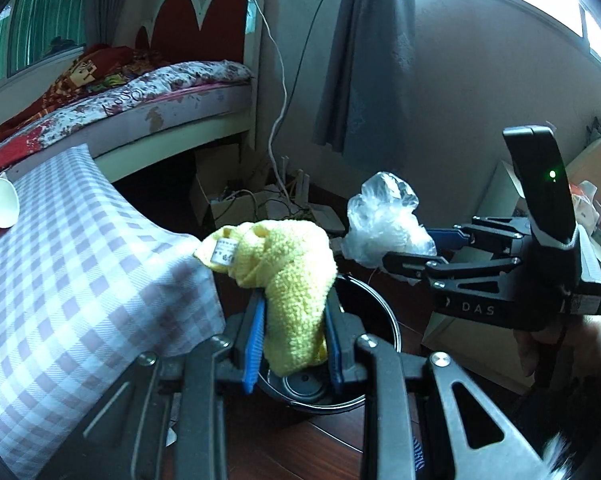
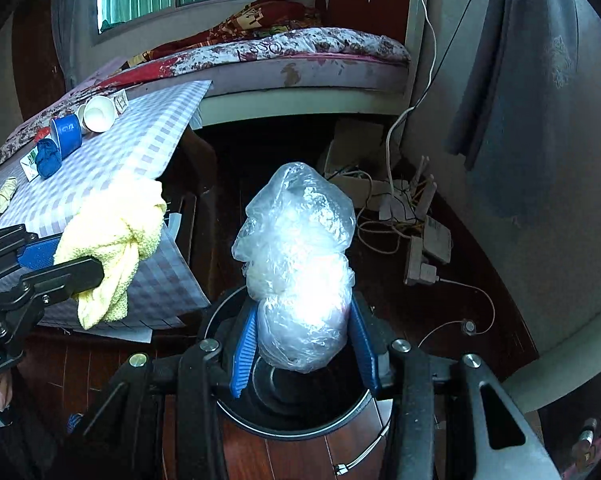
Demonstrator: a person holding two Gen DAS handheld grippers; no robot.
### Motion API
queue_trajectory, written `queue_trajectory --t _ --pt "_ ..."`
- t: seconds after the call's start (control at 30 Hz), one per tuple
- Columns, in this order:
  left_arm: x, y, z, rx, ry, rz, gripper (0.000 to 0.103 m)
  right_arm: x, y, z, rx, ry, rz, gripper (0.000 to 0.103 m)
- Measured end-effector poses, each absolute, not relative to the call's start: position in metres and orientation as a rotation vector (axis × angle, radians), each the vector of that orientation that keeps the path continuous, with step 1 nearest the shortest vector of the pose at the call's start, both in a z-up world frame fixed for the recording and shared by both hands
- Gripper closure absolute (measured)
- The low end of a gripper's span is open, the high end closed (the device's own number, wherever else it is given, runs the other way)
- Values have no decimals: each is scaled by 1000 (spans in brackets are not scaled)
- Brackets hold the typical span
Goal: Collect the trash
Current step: 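Carry both items over the black bin and open both tools to drop them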
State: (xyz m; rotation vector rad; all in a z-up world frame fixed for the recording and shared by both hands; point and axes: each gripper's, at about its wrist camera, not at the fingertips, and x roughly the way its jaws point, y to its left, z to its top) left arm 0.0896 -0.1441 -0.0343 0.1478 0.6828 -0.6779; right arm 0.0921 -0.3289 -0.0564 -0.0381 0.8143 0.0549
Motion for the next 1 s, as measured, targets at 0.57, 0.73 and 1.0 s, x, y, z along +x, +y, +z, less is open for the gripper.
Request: queue_trajectory --t 0.57,0.73,1.0 --pt "108 -148 -67 131 753 -457 2 115 -353 -113 -68 1014 -17 1" --pt "115 -143 -64 159 731 -417 2 117 -344 -107 -85 994 -4 1" --pt "123 -130 -53 157 714 -379 2 120 -329 -96 -94 960 10 1"
